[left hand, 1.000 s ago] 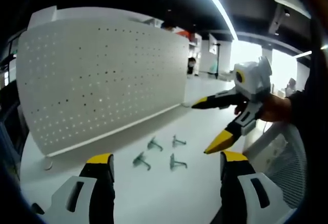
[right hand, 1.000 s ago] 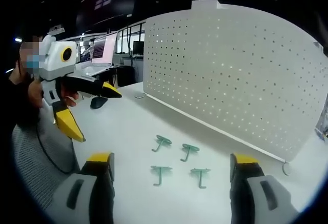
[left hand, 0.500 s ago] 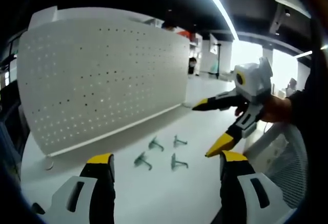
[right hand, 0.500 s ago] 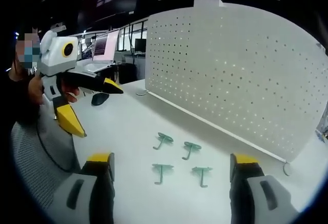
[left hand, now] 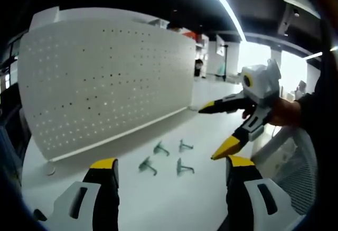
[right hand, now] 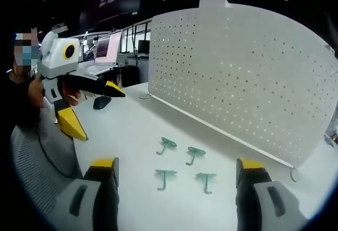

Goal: Insert the hook assembly into the mounting plate slot until the hook locks in place.

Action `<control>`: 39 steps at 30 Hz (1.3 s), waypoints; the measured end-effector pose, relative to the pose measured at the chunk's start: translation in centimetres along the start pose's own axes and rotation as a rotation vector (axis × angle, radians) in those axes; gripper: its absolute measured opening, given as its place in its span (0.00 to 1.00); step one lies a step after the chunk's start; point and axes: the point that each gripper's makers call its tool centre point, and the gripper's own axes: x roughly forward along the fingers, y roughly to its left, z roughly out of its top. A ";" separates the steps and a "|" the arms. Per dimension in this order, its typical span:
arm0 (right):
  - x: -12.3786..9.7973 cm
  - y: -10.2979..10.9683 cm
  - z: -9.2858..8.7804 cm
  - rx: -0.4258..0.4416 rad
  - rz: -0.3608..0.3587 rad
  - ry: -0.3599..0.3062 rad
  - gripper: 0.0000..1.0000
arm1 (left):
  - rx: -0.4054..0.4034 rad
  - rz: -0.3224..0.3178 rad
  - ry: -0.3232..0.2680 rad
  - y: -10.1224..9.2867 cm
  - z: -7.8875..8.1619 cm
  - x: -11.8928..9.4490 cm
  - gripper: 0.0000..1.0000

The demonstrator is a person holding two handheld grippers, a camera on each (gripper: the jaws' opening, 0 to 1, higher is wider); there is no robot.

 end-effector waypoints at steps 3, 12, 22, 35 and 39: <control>-0.1 -0.1 0.1 -0.003 -0.007 -0.005 0.88 | 0.003 -0.002 0.000 -0.1 0.0 0.0 0.84; -0.2 0.1 0.5 -0.016 0.003 -0.020 0.80 | 0.007 -0.012 0.007 -0.2 -0.1 0.2 0.84; -0.1 1.0 0.5 -0.032 0.047 -0.018 0.66 | 0.006 -0.007 -0.003 -0.1 0.2 -0.1 0.83; -0.5 0.9 3.8 -0.117 0.094 -0.052 0.46 | 0.010 -0.002 0.001 -0.1 0.1 -0.2 0.82; 0.0 1.2 4.1 -0.154 0.119 -0.033 0.42 | 0.009 0.002 -0.003 0.0 0.2 -0.2 0.82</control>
